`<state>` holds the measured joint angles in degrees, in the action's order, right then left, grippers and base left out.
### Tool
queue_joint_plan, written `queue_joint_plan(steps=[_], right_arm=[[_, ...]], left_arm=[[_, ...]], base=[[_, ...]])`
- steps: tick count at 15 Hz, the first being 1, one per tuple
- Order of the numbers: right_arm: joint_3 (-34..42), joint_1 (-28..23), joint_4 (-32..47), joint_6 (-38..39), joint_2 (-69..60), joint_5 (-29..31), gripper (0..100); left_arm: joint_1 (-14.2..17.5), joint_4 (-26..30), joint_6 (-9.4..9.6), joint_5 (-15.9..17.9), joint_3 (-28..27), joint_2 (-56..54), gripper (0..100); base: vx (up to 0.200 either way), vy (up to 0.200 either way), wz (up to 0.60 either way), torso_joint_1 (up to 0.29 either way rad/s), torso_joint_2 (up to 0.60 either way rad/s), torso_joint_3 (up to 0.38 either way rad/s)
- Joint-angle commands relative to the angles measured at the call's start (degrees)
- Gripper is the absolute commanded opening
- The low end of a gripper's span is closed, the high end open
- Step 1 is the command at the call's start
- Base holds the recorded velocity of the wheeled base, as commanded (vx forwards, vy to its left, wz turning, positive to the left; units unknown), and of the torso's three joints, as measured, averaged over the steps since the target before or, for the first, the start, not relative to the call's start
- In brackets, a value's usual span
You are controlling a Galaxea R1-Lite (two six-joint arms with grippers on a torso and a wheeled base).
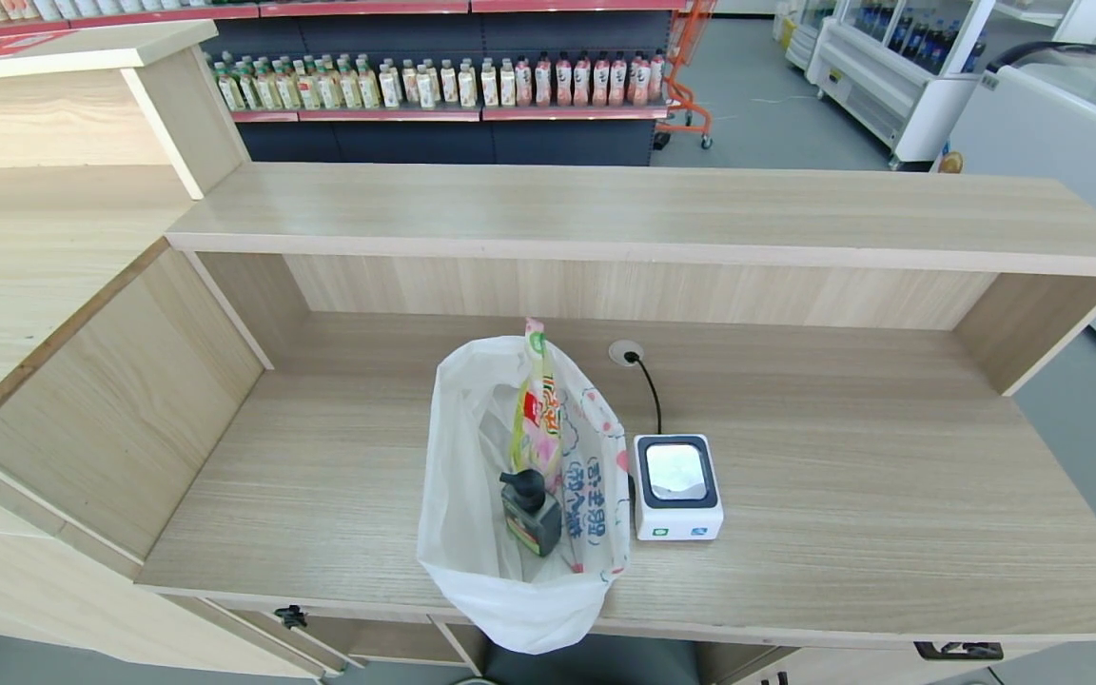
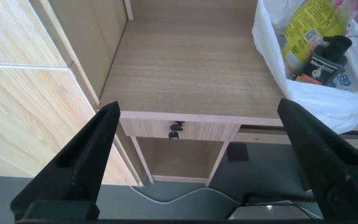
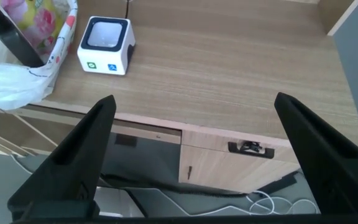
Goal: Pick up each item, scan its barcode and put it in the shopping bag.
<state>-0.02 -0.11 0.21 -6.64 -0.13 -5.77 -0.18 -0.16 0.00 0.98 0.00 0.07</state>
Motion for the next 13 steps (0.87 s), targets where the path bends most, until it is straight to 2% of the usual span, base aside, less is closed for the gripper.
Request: queue_joint_plan(steps=[1, 13], right_arm=[[0.02, 0.02, 0.23, 0.58, 0.22, -0.03, 100], [-0.15, 0.02, 0.85, 1.46, 0.13, 0.05, 100]], left_arm=[[0.01, -0.02, 0.00, -0.01, 0.00, 0.01, 100], [0.01, -0.02, 0.00, -0.01, 0.00, 0.01, 100]], base=[[0.000, 0.000, 0.00, 0.000, 0.00, 0.000], [0.000, 0.000, 0.00, 0.000, 0.00, 0.000]])
